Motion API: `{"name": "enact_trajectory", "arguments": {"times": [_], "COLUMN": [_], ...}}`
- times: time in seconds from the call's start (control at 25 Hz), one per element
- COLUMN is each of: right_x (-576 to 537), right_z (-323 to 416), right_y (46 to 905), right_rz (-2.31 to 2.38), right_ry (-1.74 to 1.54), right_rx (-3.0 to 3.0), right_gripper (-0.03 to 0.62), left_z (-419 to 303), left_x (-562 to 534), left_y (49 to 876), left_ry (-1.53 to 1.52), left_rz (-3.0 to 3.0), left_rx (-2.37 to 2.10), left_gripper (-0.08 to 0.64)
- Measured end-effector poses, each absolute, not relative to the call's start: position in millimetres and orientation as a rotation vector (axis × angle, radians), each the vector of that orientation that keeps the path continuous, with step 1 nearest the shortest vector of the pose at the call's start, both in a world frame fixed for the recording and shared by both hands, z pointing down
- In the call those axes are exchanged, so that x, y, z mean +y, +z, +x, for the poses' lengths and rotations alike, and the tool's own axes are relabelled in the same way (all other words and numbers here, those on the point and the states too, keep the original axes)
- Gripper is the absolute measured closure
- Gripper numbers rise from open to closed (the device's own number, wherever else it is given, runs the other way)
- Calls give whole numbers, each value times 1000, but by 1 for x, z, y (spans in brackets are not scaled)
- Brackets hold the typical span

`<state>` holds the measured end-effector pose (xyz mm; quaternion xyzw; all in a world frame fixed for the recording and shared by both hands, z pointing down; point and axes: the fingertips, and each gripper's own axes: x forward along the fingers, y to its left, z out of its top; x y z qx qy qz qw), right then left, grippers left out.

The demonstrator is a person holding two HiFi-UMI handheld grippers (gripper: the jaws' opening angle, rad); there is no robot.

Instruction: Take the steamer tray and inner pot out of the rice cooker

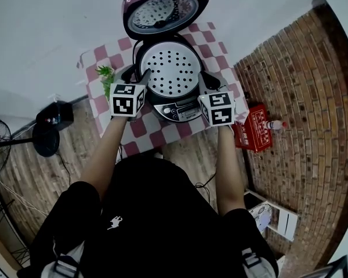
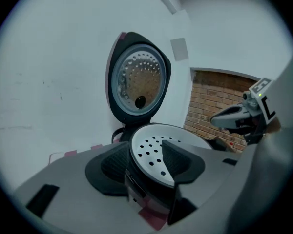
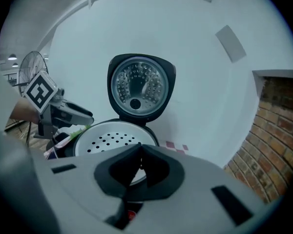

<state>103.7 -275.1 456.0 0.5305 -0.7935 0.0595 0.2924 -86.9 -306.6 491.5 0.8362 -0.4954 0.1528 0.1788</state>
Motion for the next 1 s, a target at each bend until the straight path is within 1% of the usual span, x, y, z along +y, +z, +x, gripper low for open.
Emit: {"name": "enact_trajectory", "arguments": {"times": [0.12, 0.28, 0.4, 0.6, 0.76, 1.0], "right_x": [-284, -288, -295, -305, -309, -316], "right_z": [98, 85, 74, 54, 39, 39], "right_y": [453, 456, 461, 463, 466, 469], "right_rz": [1408, 1366, 1322, 1259, 1199, 1198], "right_ry": [147, 150, 146, 86, 2, 26], "right_rx": [-2113, -2119, -2122, -2119, -2082, -2091], "right_gripper": [589, 589, 589, 589, 589, 589], "left_z": [-85, -88, -83, -76, -79, -85], "left_x": [-318, -328, -338, -353, -358, -363], "left_y": [507, 522, 524, 541, 545, 549], "left_ry": [501, 543, 580, 770, 890, 948], "left_rz": [2336, 2277, 2269, 2240, 2234, 2227], "left_rx": [-1419, -1459, -1469, -1443, -1499, -1526], "left_gripper": [275, 240, 233, 212, 218, 320]}}
